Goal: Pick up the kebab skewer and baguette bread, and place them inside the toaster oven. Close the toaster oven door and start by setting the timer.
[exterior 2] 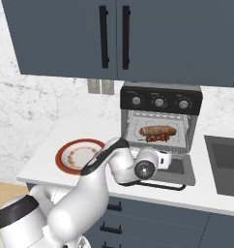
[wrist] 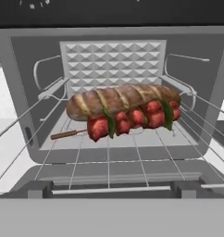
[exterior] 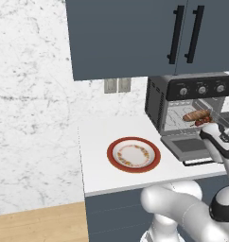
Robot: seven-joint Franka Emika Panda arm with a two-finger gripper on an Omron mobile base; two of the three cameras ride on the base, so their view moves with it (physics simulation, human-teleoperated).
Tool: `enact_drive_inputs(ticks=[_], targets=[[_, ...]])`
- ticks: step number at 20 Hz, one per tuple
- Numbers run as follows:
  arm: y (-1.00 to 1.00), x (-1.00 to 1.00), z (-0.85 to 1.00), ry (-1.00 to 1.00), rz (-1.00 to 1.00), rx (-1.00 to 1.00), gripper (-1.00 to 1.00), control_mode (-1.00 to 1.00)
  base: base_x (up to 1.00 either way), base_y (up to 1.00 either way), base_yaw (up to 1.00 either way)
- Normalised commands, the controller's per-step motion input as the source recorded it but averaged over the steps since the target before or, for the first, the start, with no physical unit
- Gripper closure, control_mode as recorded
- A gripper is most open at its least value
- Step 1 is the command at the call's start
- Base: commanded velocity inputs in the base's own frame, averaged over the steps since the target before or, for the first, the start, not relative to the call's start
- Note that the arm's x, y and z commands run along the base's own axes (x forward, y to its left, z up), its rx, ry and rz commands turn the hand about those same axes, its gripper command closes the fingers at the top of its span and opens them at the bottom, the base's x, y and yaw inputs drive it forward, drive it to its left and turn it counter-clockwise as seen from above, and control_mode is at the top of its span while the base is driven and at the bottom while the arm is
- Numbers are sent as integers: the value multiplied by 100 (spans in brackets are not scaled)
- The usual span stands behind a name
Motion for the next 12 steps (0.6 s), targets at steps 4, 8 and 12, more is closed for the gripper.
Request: enact_drive_inputs(ticks=[4,8,12], targets=[[0,-6,0,0,0,0,-100,-100,0,0,0],[0,0,0,1,0,0,-100,-100,0,0,0],[0,6,0,2,0,0,-100,-100,0,0,0]])
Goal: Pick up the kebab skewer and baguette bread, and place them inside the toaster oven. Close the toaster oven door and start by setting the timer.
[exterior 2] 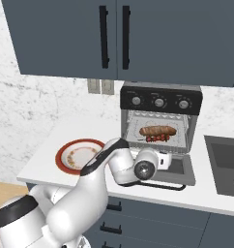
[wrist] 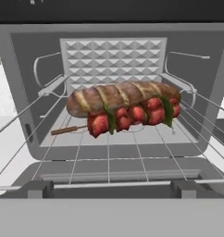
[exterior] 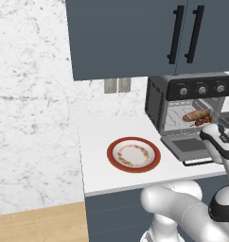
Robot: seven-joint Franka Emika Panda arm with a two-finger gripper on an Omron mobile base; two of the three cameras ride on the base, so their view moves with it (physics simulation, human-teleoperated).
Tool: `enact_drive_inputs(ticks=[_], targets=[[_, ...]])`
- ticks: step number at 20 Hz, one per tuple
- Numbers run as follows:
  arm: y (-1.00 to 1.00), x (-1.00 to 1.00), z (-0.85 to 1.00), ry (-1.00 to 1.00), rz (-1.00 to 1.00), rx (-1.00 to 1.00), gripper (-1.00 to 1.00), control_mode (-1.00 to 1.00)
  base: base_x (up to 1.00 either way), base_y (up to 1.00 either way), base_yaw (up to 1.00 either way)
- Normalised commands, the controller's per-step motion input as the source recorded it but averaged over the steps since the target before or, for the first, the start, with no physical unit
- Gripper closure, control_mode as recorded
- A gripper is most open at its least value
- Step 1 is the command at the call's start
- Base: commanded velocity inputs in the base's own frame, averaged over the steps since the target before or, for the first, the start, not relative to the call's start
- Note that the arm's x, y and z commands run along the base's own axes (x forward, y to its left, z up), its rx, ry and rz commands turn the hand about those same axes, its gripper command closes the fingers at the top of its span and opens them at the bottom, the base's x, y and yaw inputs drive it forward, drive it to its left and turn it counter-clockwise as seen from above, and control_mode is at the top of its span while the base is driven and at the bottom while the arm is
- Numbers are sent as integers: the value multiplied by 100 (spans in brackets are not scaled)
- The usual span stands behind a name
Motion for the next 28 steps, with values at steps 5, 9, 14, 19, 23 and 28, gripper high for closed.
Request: enact_drive_inputs(ticks=[5,9,14,19,23,28], targets=[[0,7,0,1,0,0,-100,-100,0,0,0],[0,0,-6,0,0,0,-100,-100,0,0,0],[0,0,-14,0,0,0,-100,-100,0,0,0],[0,5,-2,0,0,0,-100,-100,0,0,0],[0,18,0,0,0,0,-100,-100,0,0,0],[0,16,0,0,0,0,-100,-100,0,0,0]])
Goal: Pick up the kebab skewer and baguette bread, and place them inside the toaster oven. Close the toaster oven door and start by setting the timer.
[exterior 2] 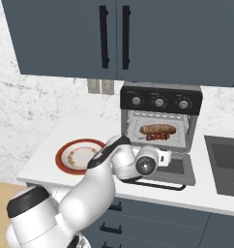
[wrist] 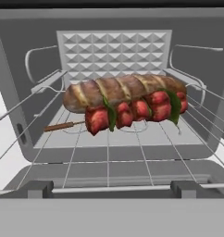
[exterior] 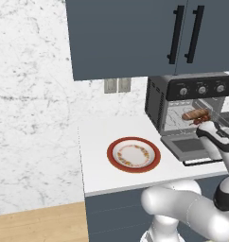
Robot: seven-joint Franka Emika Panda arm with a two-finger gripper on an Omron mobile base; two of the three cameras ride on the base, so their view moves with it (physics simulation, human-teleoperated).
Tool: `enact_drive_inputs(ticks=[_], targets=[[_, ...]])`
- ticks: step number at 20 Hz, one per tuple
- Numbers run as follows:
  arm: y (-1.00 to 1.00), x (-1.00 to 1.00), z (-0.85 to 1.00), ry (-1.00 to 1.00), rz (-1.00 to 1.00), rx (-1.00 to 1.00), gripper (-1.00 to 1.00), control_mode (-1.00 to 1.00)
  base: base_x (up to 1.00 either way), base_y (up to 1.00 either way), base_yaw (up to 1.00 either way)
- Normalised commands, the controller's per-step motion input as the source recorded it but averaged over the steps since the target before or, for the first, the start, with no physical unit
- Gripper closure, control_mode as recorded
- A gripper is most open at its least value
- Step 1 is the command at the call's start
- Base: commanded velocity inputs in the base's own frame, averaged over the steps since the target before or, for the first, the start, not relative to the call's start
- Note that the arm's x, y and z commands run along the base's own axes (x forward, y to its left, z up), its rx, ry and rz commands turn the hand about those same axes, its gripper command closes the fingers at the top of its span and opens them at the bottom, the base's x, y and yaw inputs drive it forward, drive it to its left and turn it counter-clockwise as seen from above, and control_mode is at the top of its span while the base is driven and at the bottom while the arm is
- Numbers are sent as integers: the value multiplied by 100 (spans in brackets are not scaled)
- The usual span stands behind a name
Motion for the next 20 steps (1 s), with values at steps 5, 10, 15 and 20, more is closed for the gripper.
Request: enact_drive_inputs(ticks=[5,10,15,20], targets=[[0,14,0,0,0,0,-100,-100,0,0,0],[0,17,0,0,0,0,-100,-100,0,0,0],[0,19,0,0,0,0,-100,-100,0,0,0],[0,22,0,0,0,0,-100,-100,0,0,0]])
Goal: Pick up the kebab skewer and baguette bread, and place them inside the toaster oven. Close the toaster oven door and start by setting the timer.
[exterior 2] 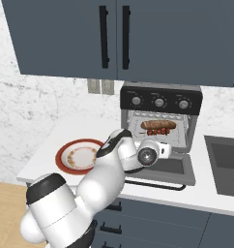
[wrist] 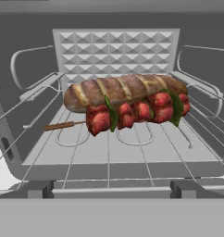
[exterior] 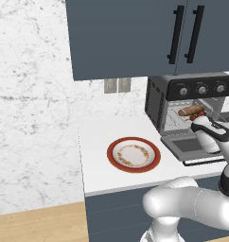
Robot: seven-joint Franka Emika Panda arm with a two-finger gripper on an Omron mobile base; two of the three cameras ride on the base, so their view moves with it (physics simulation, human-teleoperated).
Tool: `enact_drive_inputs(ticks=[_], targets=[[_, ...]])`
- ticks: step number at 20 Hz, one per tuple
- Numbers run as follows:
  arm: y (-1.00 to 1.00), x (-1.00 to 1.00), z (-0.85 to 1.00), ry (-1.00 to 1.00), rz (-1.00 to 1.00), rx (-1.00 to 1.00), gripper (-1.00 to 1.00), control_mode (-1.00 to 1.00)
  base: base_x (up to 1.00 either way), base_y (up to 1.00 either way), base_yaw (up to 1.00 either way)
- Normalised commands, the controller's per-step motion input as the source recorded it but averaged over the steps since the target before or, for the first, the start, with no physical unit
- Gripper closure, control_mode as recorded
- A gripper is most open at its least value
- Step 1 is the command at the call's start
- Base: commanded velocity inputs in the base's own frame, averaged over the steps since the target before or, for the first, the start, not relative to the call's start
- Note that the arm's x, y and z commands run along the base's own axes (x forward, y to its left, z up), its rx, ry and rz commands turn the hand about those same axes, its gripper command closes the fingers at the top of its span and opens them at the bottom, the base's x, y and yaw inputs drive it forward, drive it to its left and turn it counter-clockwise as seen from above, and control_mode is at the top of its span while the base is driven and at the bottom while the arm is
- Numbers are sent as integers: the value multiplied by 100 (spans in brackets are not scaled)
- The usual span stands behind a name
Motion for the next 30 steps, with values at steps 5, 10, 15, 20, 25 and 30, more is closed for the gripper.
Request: enact_drive_inputs(ticks=[5,10,15,20,25,30], targets=[[0,24,0,0,0,0,-100,-100,0,0,0],[0,25,0,0,0,0,-100,-100,0,0,0],[0,26,0,0,0,0,-100,-100,0,0,0],[0,25,0,0,0,0,-100,-100,0,0,0],[0,25,0,0,0,0,-100,-100,0,0,0],[0,27,0,0,0,0,-100,-100,0,0,0]])
